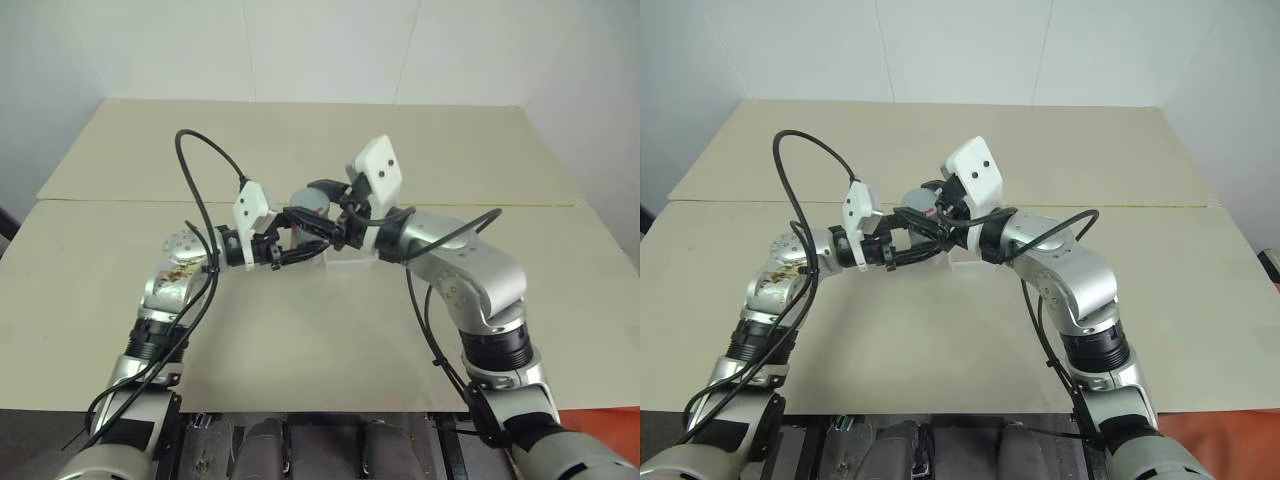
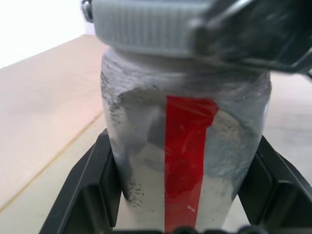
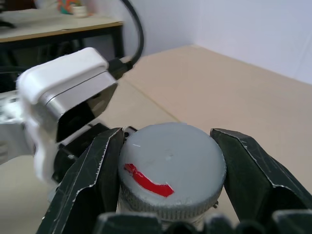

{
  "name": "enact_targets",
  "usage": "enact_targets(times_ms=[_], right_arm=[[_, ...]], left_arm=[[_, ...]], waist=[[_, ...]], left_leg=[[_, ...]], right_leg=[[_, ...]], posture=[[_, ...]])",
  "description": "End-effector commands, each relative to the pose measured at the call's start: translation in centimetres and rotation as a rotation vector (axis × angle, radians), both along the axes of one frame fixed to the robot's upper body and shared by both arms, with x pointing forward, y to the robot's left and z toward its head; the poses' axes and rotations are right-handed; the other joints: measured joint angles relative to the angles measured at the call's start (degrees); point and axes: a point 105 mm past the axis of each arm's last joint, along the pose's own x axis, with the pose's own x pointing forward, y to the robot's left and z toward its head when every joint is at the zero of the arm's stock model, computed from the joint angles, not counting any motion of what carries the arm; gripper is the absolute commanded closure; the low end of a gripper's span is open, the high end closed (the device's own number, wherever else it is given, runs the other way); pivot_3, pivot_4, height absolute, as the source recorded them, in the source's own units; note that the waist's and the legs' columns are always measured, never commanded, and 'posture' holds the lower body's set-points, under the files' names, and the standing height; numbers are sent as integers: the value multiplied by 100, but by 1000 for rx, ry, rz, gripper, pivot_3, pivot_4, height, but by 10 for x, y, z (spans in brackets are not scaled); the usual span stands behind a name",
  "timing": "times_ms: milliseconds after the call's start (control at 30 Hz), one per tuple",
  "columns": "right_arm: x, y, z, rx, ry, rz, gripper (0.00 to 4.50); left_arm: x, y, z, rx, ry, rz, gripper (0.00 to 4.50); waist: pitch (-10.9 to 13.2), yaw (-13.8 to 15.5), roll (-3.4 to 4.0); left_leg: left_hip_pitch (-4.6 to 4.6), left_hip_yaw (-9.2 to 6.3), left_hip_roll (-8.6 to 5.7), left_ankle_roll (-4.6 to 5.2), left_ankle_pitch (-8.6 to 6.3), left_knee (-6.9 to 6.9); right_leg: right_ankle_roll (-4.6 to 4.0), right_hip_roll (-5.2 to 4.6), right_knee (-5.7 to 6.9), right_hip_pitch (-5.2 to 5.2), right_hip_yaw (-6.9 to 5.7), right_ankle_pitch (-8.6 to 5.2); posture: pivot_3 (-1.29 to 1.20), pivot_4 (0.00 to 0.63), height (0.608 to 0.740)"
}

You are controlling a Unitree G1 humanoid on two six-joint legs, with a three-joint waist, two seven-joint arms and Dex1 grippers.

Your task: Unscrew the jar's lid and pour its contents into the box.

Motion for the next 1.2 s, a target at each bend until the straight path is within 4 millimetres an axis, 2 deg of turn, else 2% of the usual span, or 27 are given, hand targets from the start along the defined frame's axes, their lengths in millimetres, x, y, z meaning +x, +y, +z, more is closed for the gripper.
enact_targets(times_ms=[33, 100, 167, 267, 533, 600, 633, 667, 733, 933, 1200], right_arm=[[-22, -19, 14, 21, -55, 235, 1690], [-32, -22, 8, -28, -34, 354, 1690], [-38, -21, 4, -72, -43, 435, 1690], [-43, -18, 3, -83, -35, 522, 1690], [-45, -14, 0, -103, -27, 607, 1690], [-43, -14, 0, -99, -30, 592, 1690], [-42, -14, 1, -96, -32, 582, 957], [-41, -14, 1, -90, -32, 566, 739], [-36, -14, 3, -83, -38, 515, 25], [-19, -31, 6, -60, -63, 309, 25], [-24, -42, 2, -36, -65, 161, 25]], left_arm=[[-34, -2, 14, -1, -61, -252, 1729], [-41, 0, 15, 4, -62, -305, 1729], [-47, 0, 18, -2, -62, -350, 1729], [-54, -1, 23, -17, -63, -405, 1729], [-61, -3, 23, -21, -60, -441, 1729], [-61, -3, 22, -16, -59, -435, 1729], [-60, -3, 22, -16, -57, -432, 1729], [-59, -2, 21, -14, -57, -424, 1729], [-55, -2, 20, -9, -57, -395, 1729], [-41, 5, 15, 4, -72, -265, 1729], [-9, 13, 12, -61, -77, 17, 1729]], waist=[[1, 15, 1], [1, 26, 1], [1, 20, 1], [1, -11, 2], [1, 4, 1], [1, 10, 1], [1, 10, 1], [1, 9, 1], [1, 8, 1], [1, 13, 1], [1, 44, 1]], left_leg=[[0, 0, 0, 1, -1, 0], [-1, 1, -1, 6, -4, 1], [1, -1, 0, 42, -25, 3], [5, -2, 1, 42, -25, 2], [5, -1, 1, 36, -21, 3], [5, -1, 1, 36, -21, 3], [5, -1, 1, 36, -21, 3], [5, -1, 2, 36, -21, 4], [6, -1, 1, 36, -21, 4], [5, 0, 1, 25, -15, 4], [5, -1, 2, 27, -16, 4]], right_leg=[[0, 0, -1, 0, 0, 0], [0, 0, -8, 7, -2, 0], [0, 0, -6, 8, -1, 0], [0, 1, -1, 5, 0, 0], [0, 2, -1, 6, 2, 0], [0, 2, 0, 6, 1, 0], [0, 2, 0, 6, 1, 0], [0, 2, 0, 7, 1, 0], [0, 1, 0, 6, 2, 0], [0, 1, 0, 6, 1, 0], [0, 1, 0, 5, 1, 0]], posture=[[0, 150, 740], [0, 150, 740], [0, 150, 740], [0, 150, 740], [0, 150, 740], [0, 150, 740], [0, 150, 740], [0, 150, 740], [0, 150, 740], [0, 150, 740], [0, 150, 740]])
